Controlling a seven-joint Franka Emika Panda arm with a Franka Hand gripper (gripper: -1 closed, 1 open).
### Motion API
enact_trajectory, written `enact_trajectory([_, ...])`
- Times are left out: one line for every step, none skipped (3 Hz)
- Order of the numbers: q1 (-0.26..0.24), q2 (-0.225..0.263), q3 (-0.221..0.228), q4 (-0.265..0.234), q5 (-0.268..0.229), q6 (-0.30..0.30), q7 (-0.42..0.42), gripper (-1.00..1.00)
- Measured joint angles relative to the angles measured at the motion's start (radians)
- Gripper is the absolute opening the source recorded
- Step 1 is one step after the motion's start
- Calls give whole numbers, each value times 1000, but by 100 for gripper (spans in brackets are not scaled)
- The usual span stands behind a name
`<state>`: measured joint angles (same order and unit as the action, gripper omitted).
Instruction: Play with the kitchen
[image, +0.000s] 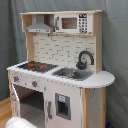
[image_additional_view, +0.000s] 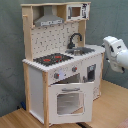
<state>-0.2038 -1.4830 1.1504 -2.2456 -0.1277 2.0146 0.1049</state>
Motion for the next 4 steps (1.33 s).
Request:
enact_trajectory([38, 0, -36, -29, 0, -32, -100, 100])
enact_trajectory([74, 0, -67, -70, 0, -45, -186, 100])
enact_trajectory([115, 1, -106, -130, 0, -46, -285, 100])
enact_trajectory([148, 8, -143, -186, 5, -45, -393, 100])
